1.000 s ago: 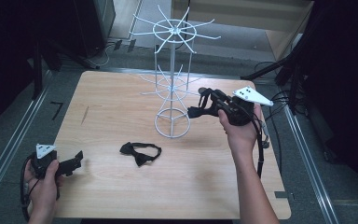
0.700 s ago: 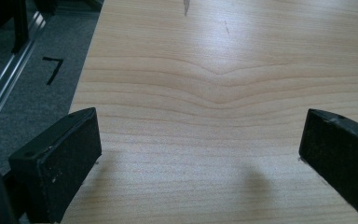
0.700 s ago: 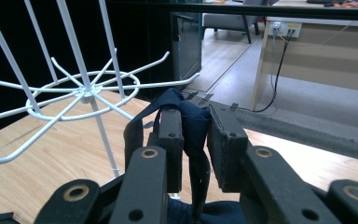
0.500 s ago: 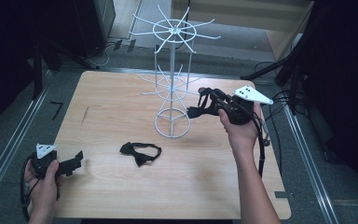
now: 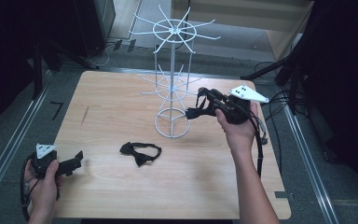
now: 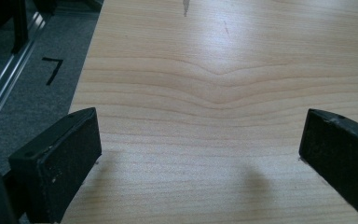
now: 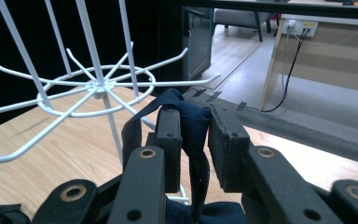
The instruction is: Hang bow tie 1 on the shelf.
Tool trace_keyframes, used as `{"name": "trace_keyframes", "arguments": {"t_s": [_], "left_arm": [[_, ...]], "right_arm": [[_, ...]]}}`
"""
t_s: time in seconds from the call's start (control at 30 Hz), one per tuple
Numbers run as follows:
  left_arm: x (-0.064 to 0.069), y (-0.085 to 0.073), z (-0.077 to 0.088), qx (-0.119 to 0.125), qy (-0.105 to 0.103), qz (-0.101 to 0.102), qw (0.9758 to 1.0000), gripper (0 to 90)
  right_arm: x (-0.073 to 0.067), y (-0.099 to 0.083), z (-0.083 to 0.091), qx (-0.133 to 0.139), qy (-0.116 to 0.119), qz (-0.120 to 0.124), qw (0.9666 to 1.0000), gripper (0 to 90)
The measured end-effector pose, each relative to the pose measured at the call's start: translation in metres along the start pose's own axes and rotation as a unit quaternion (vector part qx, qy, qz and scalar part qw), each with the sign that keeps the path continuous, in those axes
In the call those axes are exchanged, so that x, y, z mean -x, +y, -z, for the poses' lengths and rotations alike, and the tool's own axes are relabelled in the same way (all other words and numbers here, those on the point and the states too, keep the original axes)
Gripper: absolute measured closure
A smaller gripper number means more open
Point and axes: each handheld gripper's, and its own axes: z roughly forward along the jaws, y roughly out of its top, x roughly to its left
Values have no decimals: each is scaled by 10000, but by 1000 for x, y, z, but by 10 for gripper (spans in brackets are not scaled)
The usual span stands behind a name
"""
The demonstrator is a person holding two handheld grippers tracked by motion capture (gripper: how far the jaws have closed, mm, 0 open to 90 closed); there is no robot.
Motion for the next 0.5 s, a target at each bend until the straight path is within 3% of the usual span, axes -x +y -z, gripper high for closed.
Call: {"name": "trace_keyframes", "arguments": {"t_s": [0.33, 0.5], "left_arm": [[0, 0, 0, -9, -11, 12, 10000, 0], [0, 0, 0, -11, -12, 17, 10000, 0]], "right_arm": [[5, -3, -7, -133, -10, -108, 9999, 767], [8, -8, -13, -311, 104, -177, 9993, 774]]}}
